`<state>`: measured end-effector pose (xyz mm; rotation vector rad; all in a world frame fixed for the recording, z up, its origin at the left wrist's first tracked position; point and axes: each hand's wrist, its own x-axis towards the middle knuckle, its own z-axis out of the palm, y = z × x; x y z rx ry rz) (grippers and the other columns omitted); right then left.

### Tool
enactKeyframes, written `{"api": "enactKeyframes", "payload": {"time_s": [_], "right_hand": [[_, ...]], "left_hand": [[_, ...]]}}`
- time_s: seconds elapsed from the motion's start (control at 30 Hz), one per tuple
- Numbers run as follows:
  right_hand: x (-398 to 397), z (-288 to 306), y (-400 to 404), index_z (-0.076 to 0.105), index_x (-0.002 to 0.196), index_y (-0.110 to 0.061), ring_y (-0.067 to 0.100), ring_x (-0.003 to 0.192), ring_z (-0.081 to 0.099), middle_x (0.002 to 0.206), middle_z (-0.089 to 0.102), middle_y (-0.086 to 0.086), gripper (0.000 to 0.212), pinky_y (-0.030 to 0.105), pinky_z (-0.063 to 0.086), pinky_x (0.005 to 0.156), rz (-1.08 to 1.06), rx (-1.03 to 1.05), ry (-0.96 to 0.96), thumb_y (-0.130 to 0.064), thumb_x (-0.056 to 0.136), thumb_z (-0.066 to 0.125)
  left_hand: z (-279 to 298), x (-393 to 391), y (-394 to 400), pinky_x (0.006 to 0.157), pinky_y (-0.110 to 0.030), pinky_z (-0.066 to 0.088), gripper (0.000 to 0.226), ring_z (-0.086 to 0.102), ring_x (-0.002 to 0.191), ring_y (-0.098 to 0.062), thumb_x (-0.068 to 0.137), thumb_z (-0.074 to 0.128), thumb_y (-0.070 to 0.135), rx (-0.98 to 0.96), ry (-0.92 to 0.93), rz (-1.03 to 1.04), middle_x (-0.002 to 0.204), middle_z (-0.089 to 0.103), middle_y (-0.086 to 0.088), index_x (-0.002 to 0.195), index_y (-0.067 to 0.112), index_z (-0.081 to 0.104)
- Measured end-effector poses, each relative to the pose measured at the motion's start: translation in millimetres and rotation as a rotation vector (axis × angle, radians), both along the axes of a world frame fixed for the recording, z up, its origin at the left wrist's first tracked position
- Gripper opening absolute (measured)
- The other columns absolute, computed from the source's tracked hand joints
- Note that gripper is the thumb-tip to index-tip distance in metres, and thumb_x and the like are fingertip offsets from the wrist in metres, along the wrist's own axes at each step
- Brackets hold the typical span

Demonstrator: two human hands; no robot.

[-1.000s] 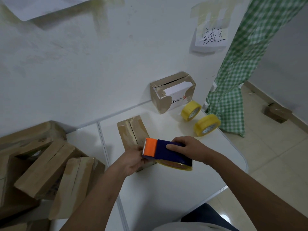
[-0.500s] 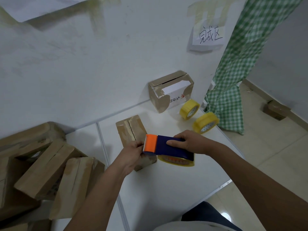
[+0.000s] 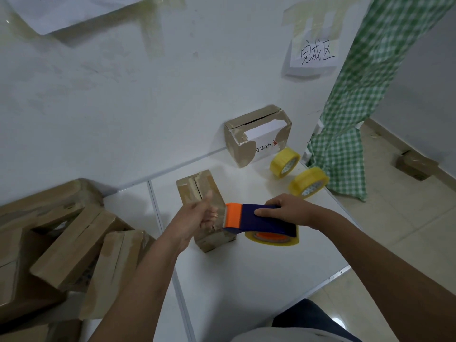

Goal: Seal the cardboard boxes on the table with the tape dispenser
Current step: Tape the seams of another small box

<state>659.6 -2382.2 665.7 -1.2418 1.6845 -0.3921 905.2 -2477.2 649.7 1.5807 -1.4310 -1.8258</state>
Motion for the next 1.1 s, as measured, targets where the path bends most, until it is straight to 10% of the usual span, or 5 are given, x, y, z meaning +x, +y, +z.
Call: {"api": "enactKeyframes", "payload": {"time_s": [0.13,0.67,1.1], "right_hand": [[1.8,-6.9,-2.3,0.070,0.095,-0.018,0.017,0.082,0.067,0.089,0.070,0.001,0.044,0.026,0.048,0.068,0.024,-0.038,0.077,-0.060,0.088,0.056],[-13.4,-1.9,1.6,0.067,0.081,-0.029,0.009,0.066,0.062,0.076,0.068,-0.005,0.036,0.020,0.043,0.059,0.065,-0.017,0.096,-0.062,0.088,0.054],[-46.3,-28.5,-5.6,0.066,0.072,-0.005,0.015,0.057,0.053,0.061,0.055,0.005,0.079,0.025,0.035,0.056,0.000,-0.033,0.298,-0.082,0.072,0.049]], "left_hand": [[-4.6,-6.2,7.1,0.060,-0.015,0.049,0.013,0.062,0.064,-0.006,0.094,0.067,0.023,-0.142,-0.087,0.022,0.076,0.068,-0.003,0.087,0.012,0.069],[-23.2,22.6,-2.8,0.064,-0.019,0.054,0.017,0.057,0.059,-0.012,0.094,0.066,0.013,-0.069,0.050,0.147,0.070,0.064,-0.008,0.085,-0.001,0.070],[-58.7,66.3,19.4,0.073,-0.025,0.054,0.012,0.062,0.077,-0.018,0.093,0.067,0.014,-0.026,0.053,0.414,0.079,0.065,-0.009,0.088,0.003,0.067]]}}
